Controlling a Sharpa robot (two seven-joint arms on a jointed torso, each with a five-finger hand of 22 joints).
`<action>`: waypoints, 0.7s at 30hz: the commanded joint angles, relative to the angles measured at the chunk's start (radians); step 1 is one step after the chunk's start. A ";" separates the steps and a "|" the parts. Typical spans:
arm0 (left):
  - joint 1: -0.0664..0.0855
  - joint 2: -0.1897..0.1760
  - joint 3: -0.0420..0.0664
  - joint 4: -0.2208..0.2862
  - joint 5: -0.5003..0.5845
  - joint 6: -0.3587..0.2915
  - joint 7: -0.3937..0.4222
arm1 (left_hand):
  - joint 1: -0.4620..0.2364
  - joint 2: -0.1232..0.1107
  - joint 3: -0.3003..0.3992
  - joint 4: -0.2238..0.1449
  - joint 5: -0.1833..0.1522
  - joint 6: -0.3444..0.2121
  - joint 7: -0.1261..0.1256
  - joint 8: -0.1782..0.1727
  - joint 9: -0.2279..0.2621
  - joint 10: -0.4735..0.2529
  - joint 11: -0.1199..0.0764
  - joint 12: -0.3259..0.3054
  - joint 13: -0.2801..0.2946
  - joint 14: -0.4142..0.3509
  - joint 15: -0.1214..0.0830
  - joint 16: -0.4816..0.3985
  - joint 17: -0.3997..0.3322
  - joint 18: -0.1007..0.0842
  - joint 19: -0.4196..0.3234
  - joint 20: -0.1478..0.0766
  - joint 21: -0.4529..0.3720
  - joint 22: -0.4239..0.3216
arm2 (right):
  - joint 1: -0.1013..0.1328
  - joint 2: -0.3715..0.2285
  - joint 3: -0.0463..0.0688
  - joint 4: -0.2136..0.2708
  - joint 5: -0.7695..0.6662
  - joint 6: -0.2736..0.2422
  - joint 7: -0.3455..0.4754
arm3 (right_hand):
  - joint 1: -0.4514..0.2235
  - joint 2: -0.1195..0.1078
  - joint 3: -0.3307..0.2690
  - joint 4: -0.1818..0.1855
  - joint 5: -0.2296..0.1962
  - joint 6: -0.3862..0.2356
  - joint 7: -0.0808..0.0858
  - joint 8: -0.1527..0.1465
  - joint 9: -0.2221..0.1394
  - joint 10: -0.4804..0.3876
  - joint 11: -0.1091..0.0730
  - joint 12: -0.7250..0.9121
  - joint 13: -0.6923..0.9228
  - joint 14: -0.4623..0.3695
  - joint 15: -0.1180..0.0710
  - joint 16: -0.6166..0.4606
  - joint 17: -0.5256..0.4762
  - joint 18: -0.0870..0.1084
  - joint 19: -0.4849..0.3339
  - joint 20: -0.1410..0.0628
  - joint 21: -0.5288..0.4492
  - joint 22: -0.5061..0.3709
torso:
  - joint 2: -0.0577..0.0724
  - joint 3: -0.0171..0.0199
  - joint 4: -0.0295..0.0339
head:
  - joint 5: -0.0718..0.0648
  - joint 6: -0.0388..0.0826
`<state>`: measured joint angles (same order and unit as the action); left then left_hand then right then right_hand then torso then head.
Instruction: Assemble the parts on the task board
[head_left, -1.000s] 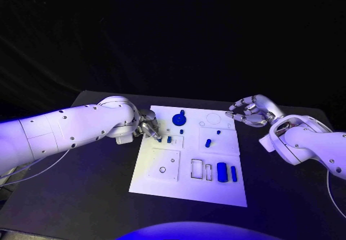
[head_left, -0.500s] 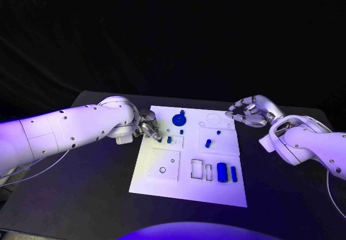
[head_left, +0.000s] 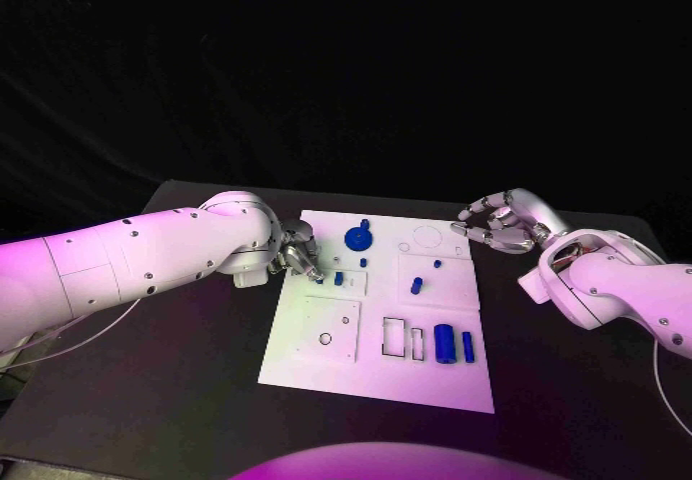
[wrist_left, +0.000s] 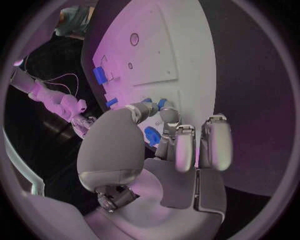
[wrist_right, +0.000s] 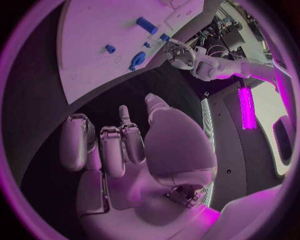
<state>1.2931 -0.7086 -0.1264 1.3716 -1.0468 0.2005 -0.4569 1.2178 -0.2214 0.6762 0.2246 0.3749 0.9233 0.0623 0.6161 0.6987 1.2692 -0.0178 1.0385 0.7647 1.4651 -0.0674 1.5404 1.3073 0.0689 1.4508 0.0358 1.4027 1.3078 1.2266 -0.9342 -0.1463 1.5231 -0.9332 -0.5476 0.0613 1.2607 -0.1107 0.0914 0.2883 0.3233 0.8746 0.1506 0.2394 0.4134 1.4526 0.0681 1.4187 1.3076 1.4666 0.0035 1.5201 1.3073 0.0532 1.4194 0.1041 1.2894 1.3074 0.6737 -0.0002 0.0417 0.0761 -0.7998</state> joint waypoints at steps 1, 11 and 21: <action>-0.004 0.006 -0.004 0.003 0.014 0.046 -0.008 | -0.005 0.005 0.180 -0.175 0.006 0.013 -0.002 0.003 -0.001 0.007 0.000 0.007 0.006 0.092 -0.008 0.007 0.212 -0.009 0.006 -0.003 0.004 0.006 | -0.001 0.000 0.000 0.001 -0.006 0.012 0.007 | 0.004 0.002 -0.002 0.000 0.005 -0.006 0.002 0.004 -0.001 -0.005 0.001 -0.005 0.109 0.069 -0.007 -0.003 0.104 0.017 -0.008 -0.002 -0.003 0.070 | 0.000 0.0004 -0.0006 | -0.001 -0.001; -0.004 0.015 -0.005 -0.008 0.019 0.030 -0.027 | -0.017 -0.002 0.180 -0.177 0.011 0.019 -0.003 0.003 -0.002 0.017 -0.001 0.019 0.023 0.092 -0.009 0.007 0.212 -0.008 0.005 -0.005 0.003 0.005 | -0.001 0.000 0.000 0.003 -0.007 0.011 0.007 | 0.004 0.002 -0.002 0.000 0.005 -0.006 0.002 0.004 -0.001 -0.005 0.001 -0.005 0.109 0.069 -0.007 -0.003 0.104 0.017 -0.008 -0.002 -0.003 0.070 | 0.000 0.0004 0.0009 | -0.002 0.002; -0.004 0.024 -0.005 -0.025 0.031 -0.005 -0.033 | -0.060 -0.006 0.144 -0.154 -0.004 0.011 -0.007 0.002 -0.002 0.014 -0.002 0.003 0.001 0.090 -0.010 0.004 0.204 -0.007 0.003 -0.006 -0.001 0.000 | -0.001 -0.001 0.000 0.004 -0.007 0.011 0.007 | 0.004 0.002 -0.002 0.000 0.005 -0.006 0.002 0.004 -0.001 -0.005 0.001 -0.005 0.109 0.069 -0.007 -0.003 0.104 0.017 -0.008 -0.002 -0.003 0.070 | 0.000 0.0000 0.0003 | -0.003 0.006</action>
<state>1.2918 -0.6879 -0.1290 1.3472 -1.0310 0.2040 -0.4798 1.1619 -0.2258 0.7156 0.1811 0.3720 0.9373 0.0556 0.6161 0.6958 1.2804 -0.0177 1.0453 0.7698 1.4664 -0.0689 1.5444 1.3073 0.0689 1.4508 0.0359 1.4027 1.3076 1.2266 -0.9352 -0.1463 1.5254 -0.9333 -0.5476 0.0614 1.2607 -0.1107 0.0914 0.2884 0.3233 0.8746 0.1506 0.2394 0.4134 1.4526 0.0681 1.4187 1.3075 1.4667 0.0035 1.5201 1.3081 0.0532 1.4194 0.1041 1.2894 1.3081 0.6739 0.0005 0.0421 0.0735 -0.7958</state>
